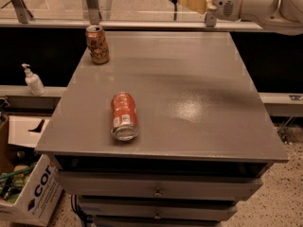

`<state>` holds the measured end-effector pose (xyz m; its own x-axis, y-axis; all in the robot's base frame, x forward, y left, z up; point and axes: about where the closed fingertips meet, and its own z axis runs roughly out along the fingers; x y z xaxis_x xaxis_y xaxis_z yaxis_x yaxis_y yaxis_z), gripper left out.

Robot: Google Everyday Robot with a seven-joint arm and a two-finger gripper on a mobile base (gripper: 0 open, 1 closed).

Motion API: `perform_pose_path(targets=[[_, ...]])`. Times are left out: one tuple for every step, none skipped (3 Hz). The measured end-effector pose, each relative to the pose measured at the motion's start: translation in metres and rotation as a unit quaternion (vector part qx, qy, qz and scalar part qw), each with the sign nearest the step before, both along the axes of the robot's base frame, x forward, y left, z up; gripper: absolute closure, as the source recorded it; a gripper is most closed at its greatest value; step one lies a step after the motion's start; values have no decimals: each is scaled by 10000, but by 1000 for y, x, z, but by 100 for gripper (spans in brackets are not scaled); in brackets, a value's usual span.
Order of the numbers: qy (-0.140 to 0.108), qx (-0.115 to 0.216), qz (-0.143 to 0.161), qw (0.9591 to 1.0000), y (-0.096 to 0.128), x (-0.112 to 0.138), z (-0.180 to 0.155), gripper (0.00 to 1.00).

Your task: Move rxbar chocolate near orange can

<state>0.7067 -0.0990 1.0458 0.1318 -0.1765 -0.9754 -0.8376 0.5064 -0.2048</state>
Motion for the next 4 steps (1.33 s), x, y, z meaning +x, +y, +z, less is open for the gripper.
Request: perform_pose_path(targets=[[-148,-338,296,9989,33,-13,-7,100],[-342,-901,526,9940,68,-23,-30,100],[-430,-1465,640,9862,98,-19,-64,100],[-478,-1926,710,9775,123,-8,-95,100]])
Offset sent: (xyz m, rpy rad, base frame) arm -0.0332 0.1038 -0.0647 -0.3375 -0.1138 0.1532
